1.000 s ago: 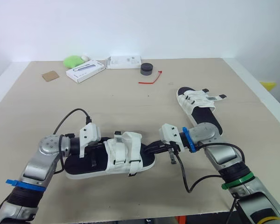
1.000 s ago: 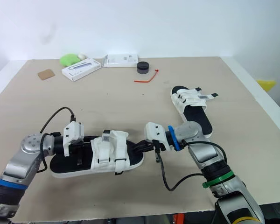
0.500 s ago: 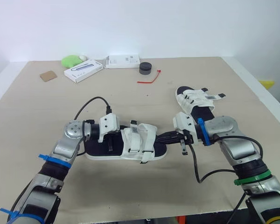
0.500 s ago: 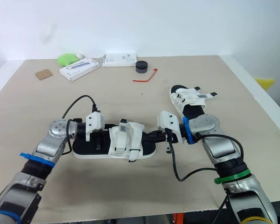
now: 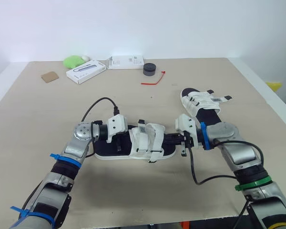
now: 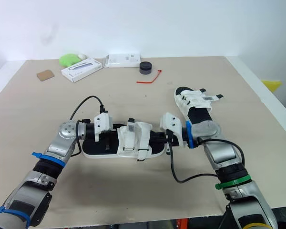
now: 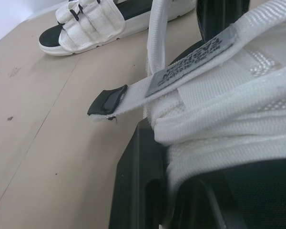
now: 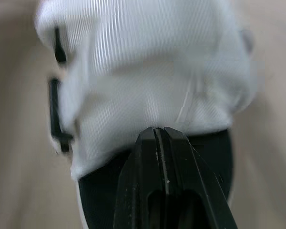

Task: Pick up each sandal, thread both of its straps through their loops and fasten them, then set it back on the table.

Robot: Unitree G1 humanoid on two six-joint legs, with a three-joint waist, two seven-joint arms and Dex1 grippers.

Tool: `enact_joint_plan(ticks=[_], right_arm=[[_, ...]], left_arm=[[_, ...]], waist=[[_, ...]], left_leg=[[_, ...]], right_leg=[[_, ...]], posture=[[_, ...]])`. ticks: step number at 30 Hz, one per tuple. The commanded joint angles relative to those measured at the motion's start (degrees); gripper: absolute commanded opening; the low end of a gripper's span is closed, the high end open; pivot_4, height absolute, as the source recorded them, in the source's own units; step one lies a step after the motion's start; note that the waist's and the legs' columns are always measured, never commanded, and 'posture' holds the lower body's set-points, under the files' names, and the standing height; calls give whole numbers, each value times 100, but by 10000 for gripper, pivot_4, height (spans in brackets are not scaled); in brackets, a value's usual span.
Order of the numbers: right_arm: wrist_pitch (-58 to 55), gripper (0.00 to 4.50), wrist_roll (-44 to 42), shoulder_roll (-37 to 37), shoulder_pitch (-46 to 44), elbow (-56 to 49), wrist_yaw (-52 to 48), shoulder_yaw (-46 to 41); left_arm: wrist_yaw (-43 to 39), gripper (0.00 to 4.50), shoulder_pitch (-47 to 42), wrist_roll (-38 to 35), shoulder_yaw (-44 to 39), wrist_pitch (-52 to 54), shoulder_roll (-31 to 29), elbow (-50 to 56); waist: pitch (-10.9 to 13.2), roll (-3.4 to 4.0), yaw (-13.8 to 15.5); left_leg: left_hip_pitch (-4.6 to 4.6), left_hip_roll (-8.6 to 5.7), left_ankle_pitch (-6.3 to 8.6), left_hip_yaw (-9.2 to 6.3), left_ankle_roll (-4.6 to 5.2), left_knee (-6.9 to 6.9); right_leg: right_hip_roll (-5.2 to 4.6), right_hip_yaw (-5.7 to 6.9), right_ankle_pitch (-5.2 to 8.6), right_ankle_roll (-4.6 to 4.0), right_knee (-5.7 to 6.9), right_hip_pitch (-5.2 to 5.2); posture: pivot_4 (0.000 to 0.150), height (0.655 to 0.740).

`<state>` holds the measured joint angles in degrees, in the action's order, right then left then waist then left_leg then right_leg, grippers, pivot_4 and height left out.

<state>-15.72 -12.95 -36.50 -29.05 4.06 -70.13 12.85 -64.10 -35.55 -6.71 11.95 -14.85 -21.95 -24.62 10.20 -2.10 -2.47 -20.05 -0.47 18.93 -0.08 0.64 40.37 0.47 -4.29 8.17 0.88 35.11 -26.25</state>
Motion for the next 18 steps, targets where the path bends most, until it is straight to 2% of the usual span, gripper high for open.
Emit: enact_joint_plan(ticks=[1,8,18], right_arm=[[128,0,50,-32,57,1,-2,-36],[-24,0,-139,-76,-159,-75,11,-233],[245,0,142,179,277,-16,180,105]], left_arm=[[18,240,18,-4,-50,-63,-86,217],[21,240,75,5,-30,-44,-127,301],[-58,240,173,36,94,262,-216,606]], waist=[[-1,1,-3],[-1,1,-4],[-3,-2,-14]], left_leg=[[-1,0,0,5,0,0],[-2,2,0,2,0,2],[-4,6,0,4,0,2]], right_leg=[[-1,-3,-1,0,2,-1],[3,-2,-1,-1,2,-1],[6,-1,-2,-3,3,3]], posture=[[1500,7400],[1500,7400],[1500,7400]])
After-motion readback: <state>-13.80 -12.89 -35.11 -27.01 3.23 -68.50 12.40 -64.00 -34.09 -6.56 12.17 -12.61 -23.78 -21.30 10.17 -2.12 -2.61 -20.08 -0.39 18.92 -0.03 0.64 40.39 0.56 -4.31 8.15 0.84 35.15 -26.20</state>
